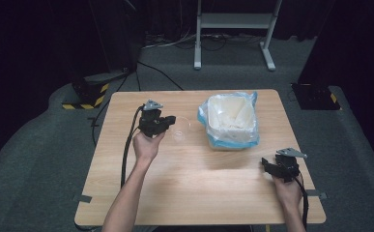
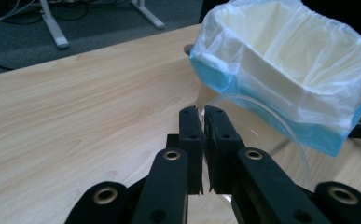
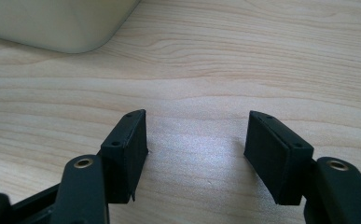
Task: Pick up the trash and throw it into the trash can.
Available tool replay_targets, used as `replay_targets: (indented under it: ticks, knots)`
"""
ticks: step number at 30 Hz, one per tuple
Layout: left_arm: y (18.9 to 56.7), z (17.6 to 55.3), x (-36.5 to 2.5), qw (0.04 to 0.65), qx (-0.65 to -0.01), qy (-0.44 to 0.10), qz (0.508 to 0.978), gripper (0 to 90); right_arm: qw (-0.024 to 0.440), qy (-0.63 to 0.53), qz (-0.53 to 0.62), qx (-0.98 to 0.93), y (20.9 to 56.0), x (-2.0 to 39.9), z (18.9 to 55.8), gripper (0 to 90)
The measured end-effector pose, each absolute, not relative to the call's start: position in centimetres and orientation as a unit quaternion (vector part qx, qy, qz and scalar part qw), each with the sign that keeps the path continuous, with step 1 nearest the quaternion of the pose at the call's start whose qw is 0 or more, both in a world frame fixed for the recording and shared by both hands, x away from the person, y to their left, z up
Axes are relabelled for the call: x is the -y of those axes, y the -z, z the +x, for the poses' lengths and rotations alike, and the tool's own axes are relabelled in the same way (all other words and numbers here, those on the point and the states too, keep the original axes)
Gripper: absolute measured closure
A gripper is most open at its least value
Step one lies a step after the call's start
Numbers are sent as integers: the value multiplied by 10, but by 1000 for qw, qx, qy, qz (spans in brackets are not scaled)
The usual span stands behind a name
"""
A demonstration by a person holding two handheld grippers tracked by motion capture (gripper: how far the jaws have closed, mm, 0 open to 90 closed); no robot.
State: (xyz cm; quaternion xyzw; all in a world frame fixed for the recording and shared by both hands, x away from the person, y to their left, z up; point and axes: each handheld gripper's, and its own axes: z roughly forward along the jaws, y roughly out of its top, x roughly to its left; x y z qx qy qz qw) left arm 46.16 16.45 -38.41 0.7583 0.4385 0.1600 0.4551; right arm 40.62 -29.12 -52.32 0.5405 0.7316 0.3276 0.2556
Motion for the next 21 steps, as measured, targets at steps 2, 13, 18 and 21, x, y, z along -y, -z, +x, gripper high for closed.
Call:
replay_targets:
  ticks: [2,13,18,21]
  knots:
    - [379,462,-163,458,-434,-160,759,859,255,-327,541,-732,523,291,406,384]
    - [357,466,-152,469,-418,-159,762,859,256,-328,541,-731,523,291,406,384]
    - [342,468,-143,478,-404,-162,763,859,256,-328,541,-731,523,291,406,383]
    - [337,469,-140,481,-400,-163,763,859,256,-328,541,-731,523,291,406,383]
